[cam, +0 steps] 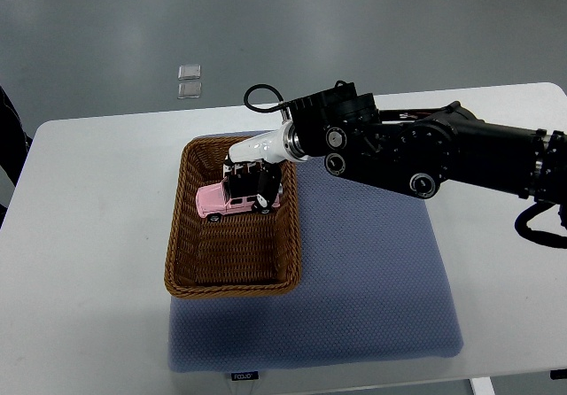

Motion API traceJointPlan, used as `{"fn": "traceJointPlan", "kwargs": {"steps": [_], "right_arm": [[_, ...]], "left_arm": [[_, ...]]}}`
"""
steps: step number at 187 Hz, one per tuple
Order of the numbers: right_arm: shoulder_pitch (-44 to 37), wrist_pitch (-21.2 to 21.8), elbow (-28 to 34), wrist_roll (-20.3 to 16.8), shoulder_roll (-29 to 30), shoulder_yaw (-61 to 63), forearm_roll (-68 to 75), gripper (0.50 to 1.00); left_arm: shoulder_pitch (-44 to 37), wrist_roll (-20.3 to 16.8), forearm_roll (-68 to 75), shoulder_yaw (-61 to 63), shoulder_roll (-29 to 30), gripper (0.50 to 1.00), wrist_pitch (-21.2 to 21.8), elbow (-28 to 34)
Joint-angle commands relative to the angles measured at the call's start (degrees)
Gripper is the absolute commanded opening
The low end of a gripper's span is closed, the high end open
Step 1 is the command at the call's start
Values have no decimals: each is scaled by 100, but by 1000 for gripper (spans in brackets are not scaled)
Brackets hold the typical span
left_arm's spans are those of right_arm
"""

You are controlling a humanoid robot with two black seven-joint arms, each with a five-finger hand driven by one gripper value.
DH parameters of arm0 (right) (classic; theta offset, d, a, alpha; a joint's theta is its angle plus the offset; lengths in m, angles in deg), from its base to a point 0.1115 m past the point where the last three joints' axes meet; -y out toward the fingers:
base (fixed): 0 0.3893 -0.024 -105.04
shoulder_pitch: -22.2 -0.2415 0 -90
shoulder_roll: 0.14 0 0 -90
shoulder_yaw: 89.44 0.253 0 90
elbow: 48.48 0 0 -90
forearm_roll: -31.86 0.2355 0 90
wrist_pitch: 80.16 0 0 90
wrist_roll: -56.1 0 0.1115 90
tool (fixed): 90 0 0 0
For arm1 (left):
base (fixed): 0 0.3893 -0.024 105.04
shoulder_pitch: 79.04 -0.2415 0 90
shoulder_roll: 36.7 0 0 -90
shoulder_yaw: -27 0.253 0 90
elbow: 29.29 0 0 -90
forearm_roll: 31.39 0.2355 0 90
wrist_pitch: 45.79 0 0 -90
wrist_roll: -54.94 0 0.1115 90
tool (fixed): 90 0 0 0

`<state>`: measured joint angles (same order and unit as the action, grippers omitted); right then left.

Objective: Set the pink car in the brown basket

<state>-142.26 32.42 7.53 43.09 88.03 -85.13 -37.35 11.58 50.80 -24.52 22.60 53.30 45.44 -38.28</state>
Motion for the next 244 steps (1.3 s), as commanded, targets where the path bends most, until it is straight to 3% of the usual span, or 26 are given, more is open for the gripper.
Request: {"fn": "traceJointPlan", "kwargs": {"steps": [1, 27, 33, 43, 52, 60, 171, 229, 244], "right_arm": [[72, -17, -81, 0, 42, 0, -58, 500], [90, -17, -107, 9, 42, 0, -58, 507], [98, -26, -107, 18, 42, 9, -58, 576], [116, -105, -107, 18, 51, 9, -58, 631], [142, -211, -107, 18, 51, 0, -58, 762], [142, -228, -107, 18, 60, 0, -58, 817], [63, -334, -116, 71, -107, 132, -6, 887], [511, -404, -125, 457, -968, 1521, 390, 887], [933, -702, -125, 572, -1223, 2074, 557, 887]], "left_arm": [[0, 0, -1, 0, 0, 1000, 0, 3], [0, 0, -1, 0, 0, 1000, 0, -6], [0, 0, -1, 0, 0, 1000, 0, 3], [0, 0, -1, 0, 0, 1000, 0, 3], [0, 0, -1, 0, 0, 1000, 0, 3], [0, 0, -1, 0, 0, 1000, 0, 3], [0, 0, 7, 0, 0, 1000, 0, 3], [0, 0, 7, 0, 0, 1000, 0, -6], [0, 0, -1, 0, 0, 1000, 0, -6]]}}
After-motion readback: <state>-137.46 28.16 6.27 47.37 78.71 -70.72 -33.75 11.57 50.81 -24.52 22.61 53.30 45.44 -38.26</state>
